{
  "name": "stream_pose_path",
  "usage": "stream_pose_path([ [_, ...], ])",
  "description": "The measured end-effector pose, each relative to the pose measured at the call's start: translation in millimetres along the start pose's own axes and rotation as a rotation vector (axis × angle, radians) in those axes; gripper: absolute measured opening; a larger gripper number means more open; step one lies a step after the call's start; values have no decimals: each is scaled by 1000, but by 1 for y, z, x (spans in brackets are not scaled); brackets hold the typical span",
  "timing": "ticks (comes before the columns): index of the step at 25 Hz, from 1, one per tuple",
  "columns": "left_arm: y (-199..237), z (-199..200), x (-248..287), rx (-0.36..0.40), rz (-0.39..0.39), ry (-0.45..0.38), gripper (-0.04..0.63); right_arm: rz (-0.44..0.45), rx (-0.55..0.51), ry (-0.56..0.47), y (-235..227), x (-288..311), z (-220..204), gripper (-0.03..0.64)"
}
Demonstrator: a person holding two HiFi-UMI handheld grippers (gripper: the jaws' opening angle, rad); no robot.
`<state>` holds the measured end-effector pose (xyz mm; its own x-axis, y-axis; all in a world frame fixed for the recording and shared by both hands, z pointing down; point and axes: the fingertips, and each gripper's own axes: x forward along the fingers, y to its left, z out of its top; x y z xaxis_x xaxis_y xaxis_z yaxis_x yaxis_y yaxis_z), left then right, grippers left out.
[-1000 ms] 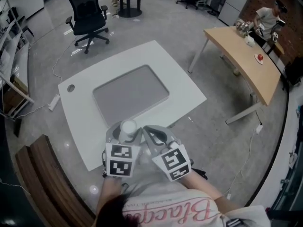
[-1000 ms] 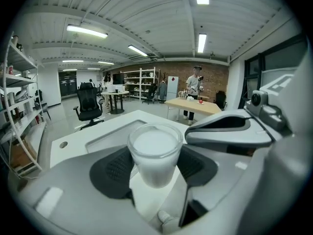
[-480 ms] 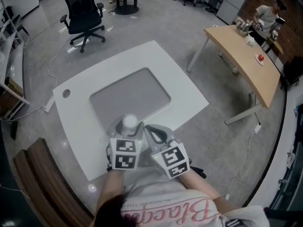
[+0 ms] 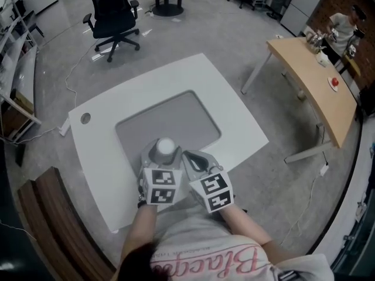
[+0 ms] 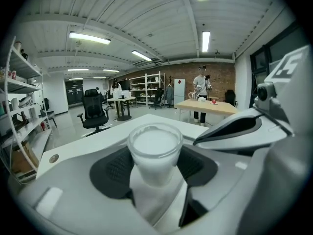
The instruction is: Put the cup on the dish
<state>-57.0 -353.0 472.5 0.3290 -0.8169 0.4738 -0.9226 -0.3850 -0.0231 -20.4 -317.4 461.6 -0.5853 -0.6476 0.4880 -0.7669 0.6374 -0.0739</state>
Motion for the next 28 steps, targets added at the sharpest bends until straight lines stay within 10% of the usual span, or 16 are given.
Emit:
stream_pose_path([
  [28,26,-35,76,29,-14,29,262,-47,44,146,-41,78,-24,2],
])
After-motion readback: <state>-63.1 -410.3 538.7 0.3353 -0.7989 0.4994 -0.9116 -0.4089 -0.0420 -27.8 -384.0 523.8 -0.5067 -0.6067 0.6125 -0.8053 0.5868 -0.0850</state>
